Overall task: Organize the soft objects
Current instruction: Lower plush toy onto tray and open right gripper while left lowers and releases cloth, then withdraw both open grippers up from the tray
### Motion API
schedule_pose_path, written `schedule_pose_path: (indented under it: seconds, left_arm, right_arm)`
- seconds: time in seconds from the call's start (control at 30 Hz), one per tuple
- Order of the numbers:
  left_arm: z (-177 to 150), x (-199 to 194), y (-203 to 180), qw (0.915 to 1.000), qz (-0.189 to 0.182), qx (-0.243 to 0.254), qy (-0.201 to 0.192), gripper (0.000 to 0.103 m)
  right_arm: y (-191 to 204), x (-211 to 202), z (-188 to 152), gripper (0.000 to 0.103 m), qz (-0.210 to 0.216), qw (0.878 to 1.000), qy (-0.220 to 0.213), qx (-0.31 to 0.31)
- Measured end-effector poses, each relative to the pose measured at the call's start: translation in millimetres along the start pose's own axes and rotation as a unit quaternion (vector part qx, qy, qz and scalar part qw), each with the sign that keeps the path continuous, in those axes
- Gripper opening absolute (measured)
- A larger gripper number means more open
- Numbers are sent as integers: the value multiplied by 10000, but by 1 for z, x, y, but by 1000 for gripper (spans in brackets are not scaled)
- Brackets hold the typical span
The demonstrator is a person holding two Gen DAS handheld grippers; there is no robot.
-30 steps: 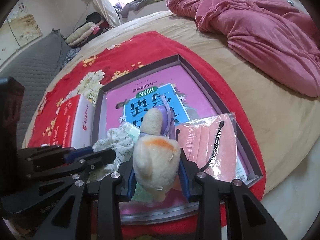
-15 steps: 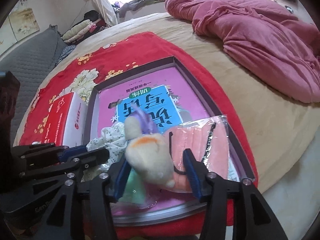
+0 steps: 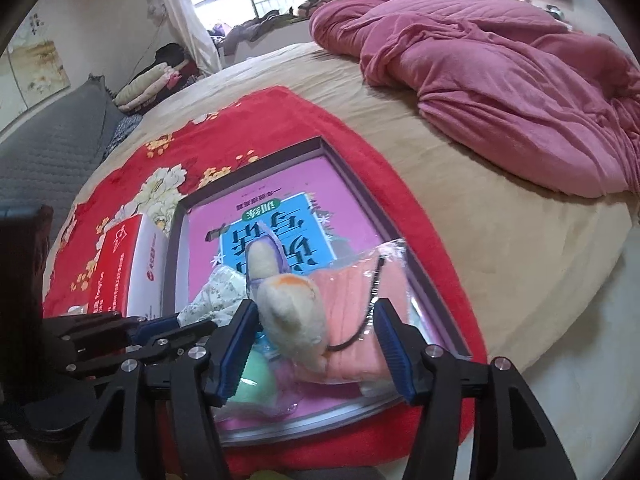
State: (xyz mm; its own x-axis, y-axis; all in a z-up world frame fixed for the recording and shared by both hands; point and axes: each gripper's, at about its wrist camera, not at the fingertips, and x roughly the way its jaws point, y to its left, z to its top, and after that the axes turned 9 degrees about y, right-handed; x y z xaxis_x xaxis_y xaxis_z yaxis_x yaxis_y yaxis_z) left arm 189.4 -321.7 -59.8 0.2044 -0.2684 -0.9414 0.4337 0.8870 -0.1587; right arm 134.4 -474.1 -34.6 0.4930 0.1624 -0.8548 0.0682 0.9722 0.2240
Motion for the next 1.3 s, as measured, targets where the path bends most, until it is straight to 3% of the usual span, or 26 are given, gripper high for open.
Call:
schedule_pose_path:
  seconds: [0.7, 0.83, 1.0, 1.1, 1.2, 1.3]
  left_arm:
    - [-2, -3, -4, 10000, -23, 25, 45, 22]
    - [-2, -5, -4, 10000, -51, -3, 13, 32]
    - [-3, -8, -5, 10000, -54, 12, -33, 35]
    - [-4, -13, -5, 9999, -58, 6, -91, 46]
    - [-5, -19, -5, 9999, -64, -5, -136, 47]
    - [-6, -26, -5, 9998, -41, -10, -182, 56]
  right_arm:
    - [-17, -28, -6, 63, -213, 9991, -229, 285]
    - [-16, -33, -7, 64, -238, 9990, -265, 270]
    - [-15, -35, -8, 64, -264, 9990, -250, 251]
    - [-13, -35, -7, 65, -322, 9989, -238, 242]
    - [-12, -37, -6, 65, -364, 9987, -259, 227]
    - [-10, -41, -5, 65, -451, 9983, -298, 210]
